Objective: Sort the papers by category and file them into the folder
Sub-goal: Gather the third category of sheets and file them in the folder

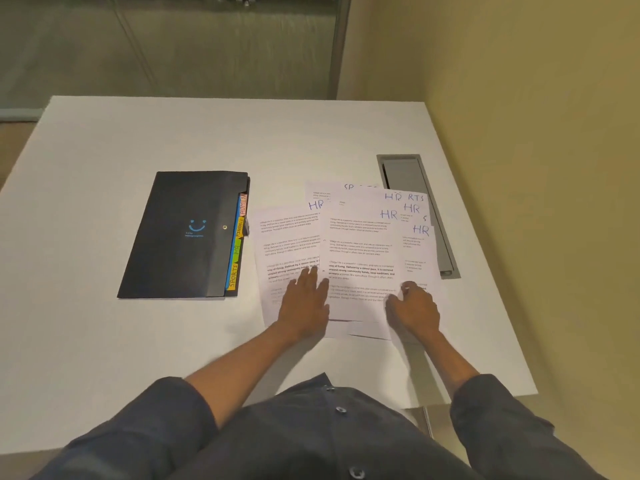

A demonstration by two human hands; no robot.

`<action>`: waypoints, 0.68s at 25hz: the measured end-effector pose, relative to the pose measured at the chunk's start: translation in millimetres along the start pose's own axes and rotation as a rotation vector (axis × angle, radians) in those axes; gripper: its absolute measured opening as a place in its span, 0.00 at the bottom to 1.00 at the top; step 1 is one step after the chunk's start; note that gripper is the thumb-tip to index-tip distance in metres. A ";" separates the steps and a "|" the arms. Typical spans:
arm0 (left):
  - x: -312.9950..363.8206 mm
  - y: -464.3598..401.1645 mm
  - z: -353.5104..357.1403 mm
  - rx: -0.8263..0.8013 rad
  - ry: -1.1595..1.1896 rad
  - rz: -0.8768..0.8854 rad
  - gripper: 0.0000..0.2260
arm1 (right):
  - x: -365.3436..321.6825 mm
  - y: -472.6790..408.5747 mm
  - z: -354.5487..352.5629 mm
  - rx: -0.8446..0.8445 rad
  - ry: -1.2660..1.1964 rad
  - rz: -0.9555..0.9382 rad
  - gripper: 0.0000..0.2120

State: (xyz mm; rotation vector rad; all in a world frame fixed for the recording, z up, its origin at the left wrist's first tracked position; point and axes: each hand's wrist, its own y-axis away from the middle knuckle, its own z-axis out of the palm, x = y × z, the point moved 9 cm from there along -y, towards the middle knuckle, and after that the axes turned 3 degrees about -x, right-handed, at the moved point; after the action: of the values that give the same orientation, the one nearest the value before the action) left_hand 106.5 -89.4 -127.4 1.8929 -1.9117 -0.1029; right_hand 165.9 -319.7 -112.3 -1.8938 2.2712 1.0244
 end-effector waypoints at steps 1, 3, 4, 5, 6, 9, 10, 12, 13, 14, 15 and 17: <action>8.8 -1.9 8.3 -0.045 -0.009 -0.001 0.29 | 3.7 -2.4 -1.7 0.000 0.019 -0.002 0.20; 21.4 -4.0 21.8 -0.135 -0.018 -0.009 0.32 | 9.0 -6.1 -4.7 -0.011 0.015 -0.001 0.25; 25.6 -4.4 27.6 -0.176 -0.029 -0.019 0.33 | 10.8 -7.6 -4.4 -0.025 0.019 0.000 0.27; 30.0 -4.6 32.6 -0.209 -0.047 -0.033 0.33 | 11.6 -7.5 -5.0 -0.034 0.020 -0.006 0.28; 34.3 -4.3 35.3 -0.228 -0.056 -0.045 0.33 | 10.9 -7.9 -6.5 -0.042 -0.002 -0.019 0.29; 50.8 -3.7 35.9 -0.213 -0.037 -0.069 0.33 | 18.1 -14.8 -12.3 -0.096 -0.279 0.019 0.29; 55.4 -2.6 36.2 -0.206 -0.030 -0.072 0.32 | 20.5 -16.8 -13.2 -0.117 -0.373 0.041 0.25; 64.0 -0.1 38.3 -0.214 -0.016 -0.073 0.31 | 28.7 -24.2 -14.4 -0.122 -0.473 0.050 0.10; 68.2 1.5 38.9 -0.222 -0.009 -0.072 0.31 | 29.4 -25.3 -17.0 -0.122 -0.525 0.036 0.09; 72.0 3.6 38.5 -0.229 0.002 -0.072 0.31 | 30.9 -27.7 -19.2 -0.116 -0.560 0.032 0.15; 74.9 5.4 39.0 -0.237 0.015 -0.077 0.31 | 32.7 -29.2 -24.6 -0.096 -0.578 0.019 0.18; 78.8 8.7 39.6 -0.248 0.057 -0.092 0.30 | 34.6 -31.3 -37.5 -0.070 -0.584 -0.019 0.14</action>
State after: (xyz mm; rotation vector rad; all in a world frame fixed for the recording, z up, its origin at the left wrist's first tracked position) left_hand 87.1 -175.0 -139.5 1.7959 -1.6884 -0.2980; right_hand 198.8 -369.7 -111.5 -1.3768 1.8929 1.4347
